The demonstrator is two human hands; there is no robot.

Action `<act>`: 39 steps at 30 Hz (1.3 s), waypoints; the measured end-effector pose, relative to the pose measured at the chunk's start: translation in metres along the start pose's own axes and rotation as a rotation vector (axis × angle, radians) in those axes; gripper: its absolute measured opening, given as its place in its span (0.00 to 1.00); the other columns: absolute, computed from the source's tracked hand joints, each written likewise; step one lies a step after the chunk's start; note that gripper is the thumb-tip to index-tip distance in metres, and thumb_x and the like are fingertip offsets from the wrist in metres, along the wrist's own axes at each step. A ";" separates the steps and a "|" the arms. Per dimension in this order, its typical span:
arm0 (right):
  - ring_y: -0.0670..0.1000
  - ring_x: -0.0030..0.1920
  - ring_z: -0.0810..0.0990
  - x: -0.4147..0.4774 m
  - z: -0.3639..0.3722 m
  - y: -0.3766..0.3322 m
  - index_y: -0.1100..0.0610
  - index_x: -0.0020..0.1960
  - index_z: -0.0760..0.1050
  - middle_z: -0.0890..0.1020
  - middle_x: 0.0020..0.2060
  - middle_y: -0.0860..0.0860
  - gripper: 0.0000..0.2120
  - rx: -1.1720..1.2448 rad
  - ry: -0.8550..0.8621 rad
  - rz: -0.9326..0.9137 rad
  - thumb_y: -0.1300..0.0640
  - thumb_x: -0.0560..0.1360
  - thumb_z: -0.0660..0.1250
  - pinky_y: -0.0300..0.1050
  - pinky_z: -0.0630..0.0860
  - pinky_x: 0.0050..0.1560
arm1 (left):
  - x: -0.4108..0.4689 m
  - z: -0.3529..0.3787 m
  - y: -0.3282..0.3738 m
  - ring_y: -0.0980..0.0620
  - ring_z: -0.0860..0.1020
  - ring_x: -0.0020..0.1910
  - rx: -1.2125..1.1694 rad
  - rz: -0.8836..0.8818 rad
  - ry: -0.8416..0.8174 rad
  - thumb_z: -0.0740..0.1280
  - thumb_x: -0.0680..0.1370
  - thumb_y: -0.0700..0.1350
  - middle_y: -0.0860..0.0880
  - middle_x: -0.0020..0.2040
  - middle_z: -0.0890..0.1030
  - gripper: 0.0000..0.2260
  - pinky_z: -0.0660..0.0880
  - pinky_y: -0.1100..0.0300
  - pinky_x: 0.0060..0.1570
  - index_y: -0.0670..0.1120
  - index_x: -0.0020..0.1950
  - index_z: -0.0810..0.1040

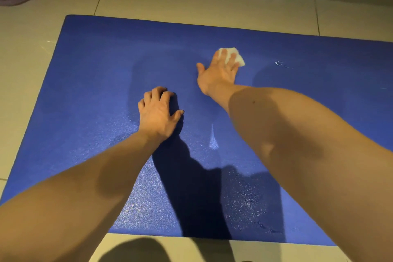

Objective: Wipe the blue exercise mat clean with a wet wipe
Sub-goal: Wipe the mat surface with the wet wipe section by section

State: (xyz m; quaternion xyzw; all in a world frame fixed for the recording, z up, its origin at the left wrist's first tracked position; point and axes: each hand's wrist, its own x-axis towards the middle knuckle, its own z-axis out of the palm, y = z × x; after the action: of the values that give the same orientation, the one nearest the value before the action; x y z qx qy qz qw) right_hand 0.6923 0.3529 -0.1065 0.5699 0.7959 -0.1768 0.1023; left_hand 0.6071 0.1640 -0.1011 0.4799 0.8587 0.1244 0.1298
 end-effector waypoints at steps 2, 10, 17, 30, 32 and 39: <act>0.62 0.81 0.36 -0.006 0.008 -0.013 0.58 0.83 0.41 0.43 0.83 0.55 0.36 -0.048 0.015 -0.258 0.38 0.85 0.46 0.61 0.39 0.80 | 0.001 0.000 0.001 0.42 0.63 0.70 -0.003 0.000 -0.001 0.70 0.76 0.57 0.48 0.71 0.68 0.25 0.60 0.45 0.69 0.49 0.70 0.73; 0.57 0.82 0.41 0.016 0.004 0.050 0.59 0.83 0.45 0.47 0.83 0.56 0.35 -0.083 0.120 -0.349 0.40 0.85 0.49 0.54 0.44 0.81 | 0.001 -0.001 0.001 0.43 0.63 0.71 0.023 -0.006 -0.011 0.69 0.77 0.58 0.48 0.72 0.67 0.25 0.60 0.45 0.70 0.50 0.71 0.72; 0.60 0.78 0.61 -0.020 -0.015 0.025 0.61 0.79 0.61 0.66 0.76 0.59 0.27 0.193 0.143 -0.313 0.50 0.84 0.58 0.56 0.59 0.77 | -0.003 -0.008 0.012 0.43 0.63 0.71 0.032 -0.005 -0.016 0.69 0.77 0.57 0.48 0.72 0.68 0.25 0.60 0.45 0.69 0.48 0.71 0.72; 0.51 0.58 0.78 -0.169 -0.049 0.032 0.57 0.68 0.72 0.79 0.60 0.52 0.19 0.939 -0.041 -0.325 0.69 0.79 0.61 0.42 0.75 0.57 | -0.052 -0.084 0.075 0.52 0.79 0.47 -0.714 -0.253 -0.119 0.67 0.81 0.46 0.51 0.50 0.81 0.10 0.71 0.69 0.39 0.44 0.59 0.78; 0.53 0.56 0.79 -0.182 -0.059 0.042 0.56 0.63 0.71 0.79 0.57 0.50 0.15 0.903 -0.010 -0.318 0.66 0.79 0.63 0.48 0.77 0.55 | -0.066 -0.097 0.086 0.53 0.75 0.36 -0.713 -0.250 -0.069 0.68 0.80 0.44 0.51 0.42 0.79 0.06 0.68 0.71 0.29 0.42 0.51 0.79; 0.59 0.41 0.77 -0.228 -0.111 0.052 0.57 0.47 0.70 0.74 0.41 0.52 0.09 0.640 -0.051 -0.051 0.56 0.75 0.69 0.47 0.72 0.32 | -0.110 -0.142 0.125 0.51 0.72 0.33 -0.656 -0.233 -0.016 0.68 0.78 0.43 0.50 0.37 0.76 0.05 0.70 0.61 0.30 0.41 0.50 0.78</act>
State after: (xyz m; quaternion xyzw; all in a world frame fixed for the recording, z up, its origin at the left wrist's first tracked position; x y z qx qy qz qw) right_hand 0.8211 0.2139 0.0698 0.5484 0.7112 -0.4348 -0.0664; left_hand 0.7134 0.1208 0.0853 0.3124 0.8210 0.3744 0.2970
